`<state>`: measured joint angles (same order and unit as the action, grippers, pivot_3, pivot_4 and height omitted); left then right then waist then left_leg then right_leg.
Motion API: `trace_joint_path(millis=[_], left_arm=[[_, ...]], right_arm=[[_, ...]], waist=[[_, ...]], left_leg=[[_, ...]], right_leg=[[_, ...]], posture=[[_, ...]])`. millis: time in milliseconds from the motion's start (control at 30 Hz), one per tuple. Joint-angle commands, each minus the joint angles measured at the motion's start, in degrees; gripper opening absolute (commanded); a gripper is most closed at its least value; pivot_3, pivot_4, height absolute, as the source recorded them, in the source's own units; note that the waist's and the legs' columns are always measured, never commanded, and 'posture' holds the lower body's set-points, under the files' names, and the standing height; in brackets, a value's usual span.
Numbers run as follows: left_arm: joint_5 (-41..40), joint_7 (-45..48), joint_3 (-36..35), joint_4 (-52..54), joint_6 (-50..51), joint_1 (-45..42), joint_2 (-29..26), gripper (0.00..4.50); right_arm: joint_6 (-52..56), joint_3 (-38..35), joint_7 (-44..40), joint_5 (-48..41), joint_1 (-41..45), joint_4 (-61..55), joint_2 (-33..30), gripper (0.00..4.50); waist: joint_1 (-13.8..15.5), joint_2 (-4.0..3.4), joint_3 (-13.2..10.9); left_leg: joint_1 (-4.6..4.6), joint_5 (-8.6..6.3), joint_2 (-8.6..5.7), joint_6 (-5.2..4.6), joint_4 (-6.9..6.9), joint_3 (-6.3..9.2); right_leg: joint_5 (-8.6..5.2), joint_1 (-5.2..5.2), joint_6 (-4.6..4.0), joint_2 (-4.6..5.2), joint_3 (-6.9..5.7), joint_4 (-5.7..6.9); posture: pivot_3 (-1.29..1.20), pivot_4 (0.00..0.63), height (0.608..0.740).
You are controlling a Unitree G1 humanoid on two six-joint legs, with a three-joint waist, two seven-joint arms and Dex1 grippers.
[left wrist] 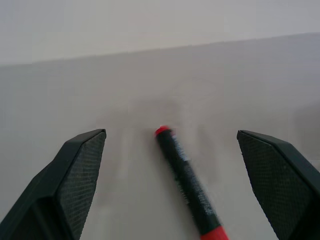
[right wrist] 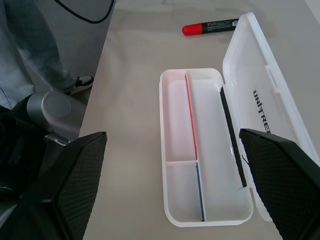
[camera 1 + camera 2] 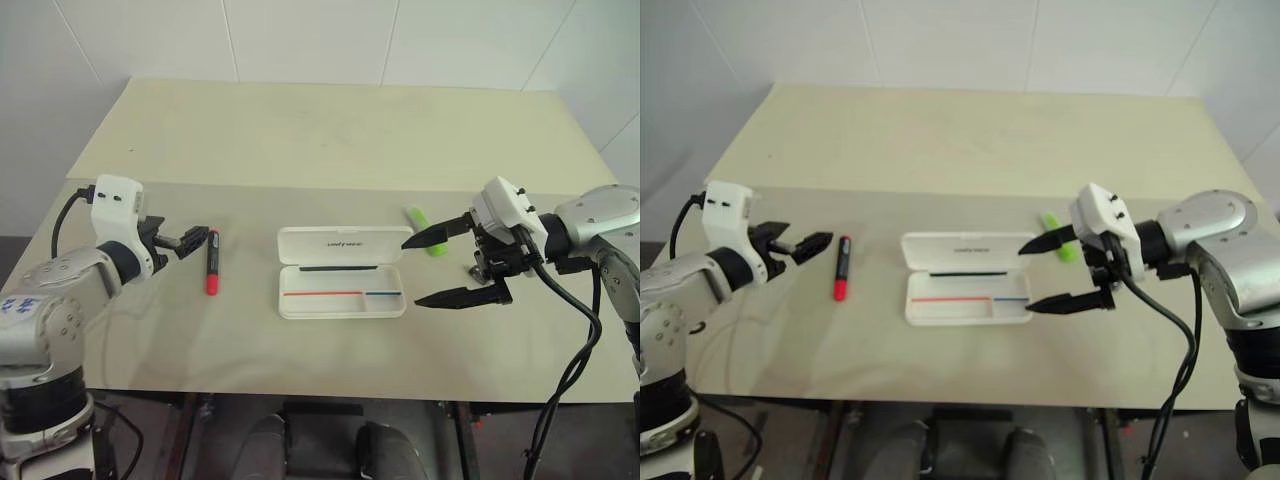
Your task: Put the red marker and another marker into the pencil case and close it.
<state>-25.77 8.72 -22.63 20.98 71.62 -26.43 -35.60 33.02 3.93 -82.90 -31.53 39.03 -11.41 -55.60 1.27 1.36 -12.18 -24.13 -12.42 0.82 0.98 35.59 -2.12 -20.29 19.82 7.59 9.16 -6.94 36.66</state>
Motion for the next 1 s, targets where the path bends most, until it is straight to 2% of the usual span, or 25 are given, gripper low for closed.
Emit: trace_joint_path(millis=[33,333,633,900,1000], left_arm=[[4.8,-6.3,0.6,-0.6,1.8,-1.3,2.6,4.49],[5.6,-7.4,6.9,-0.1,1.7,-3.7,11.0,4.49],[9.6,-7.2,12.1,-7.7,-3.3,-1.9,13.1,4.49],[12.0,-8.3,13.4,-10.4,-6.2,-2.2,15.8,4.49],[12.5,-8.0,13.6,-10.8,-6.7,-2.8,15.9,3.88]], right_arm=[[0.5,-1.9,0.9,-1.4,-0.3,-2.4,0.1,4.50],[1.1,-1.9,3.8,-2.1,0.1,-3.6,2.3,4.50],[1.8,-2.3,4.9,-2.8,-0.5,-4.6,2.0,4.50],[2.6,-3.4,5.4,-3.4,-1.2,-5.7,1.2,4.50],[2.9,-3.8,5.6,-3.7,-1.5,-6.1,0.9,4.50]], waist=[[0.1,0.00,0.0],[0.4,0.16,0.0],[0.2,0.17,0.0],[0.5,0.05,0.0],[0.5,0.04,0.0]], left_leg=[[0.00,-0.02,0.01,0.01,0.00,0.00],[-0.06,-0.08,0.00,0.04,0.20,0.00],[-0.04,-0.16,0.07,0.03,0.27,-0.07],[0.02,-0.19,0.07,0.02,0.38,-0.04],[0.02,-0.19,0.07,0.02,0.39,-0.04]], right_leg=[[0.00,0.00,0.00,-0.01,0.02,-0.01],[0.00,-0.03,0.00,0.00,0.02,-0.15],[0.00,-0.04,0.00,-0.07,0.08,-0.14],[0.00,-0.12,0.00,-0.06,0.09,-0.17],[0.00,-0.12,0.00,-0.07,0.08,-0.16]], posture=[[0.00,0.150,0.740],[0.00,0.150,0.740],[0.00,0.150,0.740],[0.00,0.150,0.740],[0.00,0.150,0.740]])
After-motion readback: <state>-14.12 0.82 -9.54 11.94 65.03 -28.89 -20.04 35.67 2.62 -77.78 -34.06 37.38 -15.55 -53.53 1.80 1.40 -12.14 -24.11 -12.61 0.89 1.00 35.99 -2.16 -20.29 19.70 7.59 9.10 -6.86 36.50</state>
